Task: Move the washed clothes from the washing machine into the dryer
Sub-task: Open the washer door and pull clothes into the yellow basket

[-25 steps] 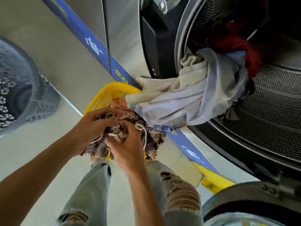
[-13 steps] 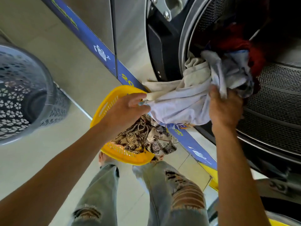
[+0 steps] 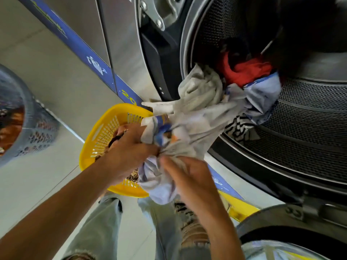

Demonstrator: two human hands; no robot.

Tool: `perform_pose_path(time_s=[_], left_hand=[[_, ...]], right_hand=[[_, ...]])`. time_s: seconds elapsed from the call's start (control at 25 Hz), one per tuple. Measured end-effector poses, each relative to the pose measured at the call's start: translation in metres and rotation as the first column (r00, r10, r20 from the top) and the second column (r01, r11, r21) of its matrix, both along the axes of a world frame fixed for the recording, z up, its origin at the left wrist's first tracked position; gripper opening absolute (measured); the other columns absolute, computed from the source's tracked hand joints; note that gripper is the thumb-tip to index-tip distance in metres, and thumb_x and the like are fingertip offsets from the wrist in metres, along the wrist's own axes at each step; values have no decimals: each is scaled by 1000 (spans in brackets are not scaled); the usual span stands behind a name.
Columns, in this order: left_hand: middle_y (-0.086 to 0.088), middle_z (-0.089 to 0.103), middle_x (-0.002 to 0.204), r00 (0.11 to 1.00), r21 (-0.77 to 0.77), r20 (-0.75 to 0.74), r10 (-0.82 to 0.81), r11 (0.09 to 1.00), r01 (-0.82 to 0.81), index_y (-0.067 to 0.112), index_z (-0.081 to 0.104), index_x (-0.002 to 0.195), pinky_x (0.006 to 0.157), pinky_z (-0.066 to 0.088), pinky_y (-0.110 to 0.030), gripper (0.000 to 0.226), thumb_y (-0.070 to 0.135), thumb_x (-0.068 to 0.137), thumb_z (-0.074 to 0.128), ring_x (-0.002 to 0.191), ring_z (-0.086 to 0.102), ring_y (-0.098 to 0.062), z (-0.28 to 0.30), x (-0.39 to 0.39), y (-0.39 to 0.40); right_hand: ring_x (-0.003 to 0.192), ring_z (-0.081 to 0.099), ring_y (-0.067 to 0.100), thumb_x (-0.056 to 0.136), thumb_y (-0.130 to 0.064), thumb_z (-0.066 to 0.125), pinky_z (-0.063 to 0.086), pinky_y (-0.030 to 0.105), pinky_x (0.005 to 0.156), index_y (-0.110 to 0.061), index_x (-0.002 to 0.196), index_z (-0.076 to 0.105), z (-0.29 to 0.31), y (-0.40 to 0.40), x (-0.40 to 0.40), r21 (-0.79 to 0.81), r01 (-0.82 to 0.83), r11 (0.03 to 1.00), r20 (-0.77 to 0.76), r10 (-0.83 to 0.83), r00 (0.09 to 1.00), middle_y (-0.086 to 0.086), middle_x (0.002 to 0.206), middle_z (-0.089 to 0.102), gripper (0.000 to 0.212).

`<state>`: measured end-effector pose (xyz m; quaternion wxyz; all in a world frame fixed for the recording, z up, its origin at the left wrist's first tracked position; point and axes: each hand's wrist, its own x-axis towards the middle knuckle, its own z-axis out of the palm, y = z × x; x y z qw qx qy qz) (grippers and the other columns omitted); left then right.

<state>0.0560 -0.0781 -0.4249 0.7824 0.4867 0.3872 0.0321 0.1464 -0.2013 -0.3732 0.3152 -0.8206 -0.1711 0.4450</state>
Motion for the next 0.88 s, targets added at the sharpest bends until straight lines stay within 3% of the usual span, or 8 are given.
perform_pose_path(time_s=[0.08, 0.16, 0.24, 0.44, 0.52, 0.68, 0.8, 0.88], left_hand=[[-20, 73, 82, 1000, 23, -4, -6, 1000, 6, 8, 71, 93, 68, 61, -49, 21, 7, 73, 66, 81, 74, -32, 2, -10, -1], [-8, 77, 80, 1000, -66, 25, -12, 998, 14, 10, 74, 92, 65, 60, -27, 20, 5, 74, 66, 81, 75, -22, 6, -24, -3], [-9, 77, 94, 1000, -98, 16, -13, 995, 14, 15, 77, 93, 71, 59, -29, 26, 7, 72, 64, 92, 73, -27, 7, -35, -3], [-17, 70, 76, 949, -94, -183, 257, 956, -277, 4, 67, 78, 49, 54, -21, 24, 1, 94, 49, 55, 69, -18, 4, -47, 14], [-11, 71, 70, 940, -223, -164, 300, 917, -332, 5, 68, 81, 42, 50, -15, 30, 25, 95, 51, 46, 66, -12, 7, -43, 25], [-21, 69, 104, 989, -272, 62, 132, 956, -111, 15, 69, 101, 76, 56, -34, 29, 41, 89, 60, 85, 68, -21, 7, -23, 30], [-27, 71, 97, 969, -102, -240, 56, 991, -83, 10, 72, 91, 74, 53, -39, 9, 7, 82, 69, 71, 67, -24, -13, -28, 22], [-22, 72, 86, 926, -129, -353, 135, 973, -191, 9, 71, 85, 69, 56, -35, 11, 0, 83, 64, 64, 68, -24, -29, -43, 22]], right_hand=[[79, 70, 6, 78, -57, 68, 57, 39, 76, -30, 92, 69, 2, -8, 44, 70, 189, 979, 94, -195, 976, -11, 82, 74, 31], [100, 70, 13, 74, -61, 70, 55, 47, 91, -35, 124, 53, -4, -2, 88, 97, 391, 915, 150, -402, 903, -6, 115, 71, 59], [111, 66, 17, 71, -64, 69, 52, 44, 97, -37, 142, 35, -20, 16, 105, 65, 372, 926, 193, -378, 906, -1, 133, 60, 83], [90, 61, 16, 87, -13, 63, 37, 8, 65, -13, 116, 65, -32, 27, 52, 148, 322, 935, 526, -351, 775, 2, 103, 68, 29], [80, 55, 9, 88, -11, 62, 37, 4, 62, -16, 108, 68, -23, 21, 14, 208, 295, 933, 481, -360, 799, -6, 90, 64, 21], [75, 55, 15, 84, -21, 59, 44, 30, 68, -15, 86, 62, -20, 32, -57, 92, -88, 992, 278, 59, 959, -3, 77, 66, 7], [67, 56, 1, 89, -21, 61, 44, 19, 66, -15, 81, 61, -23, 30, -62, 100, -260, 960, -62, 267, 962, -11, 65, 61, 11], [82, 64, -4, 91, -33, 62, 54, 26, 79, -27, 101, 67, -37, 15, -40, 67, -158, 985, -52, 162, 985, -15, 85, 70, 14]])
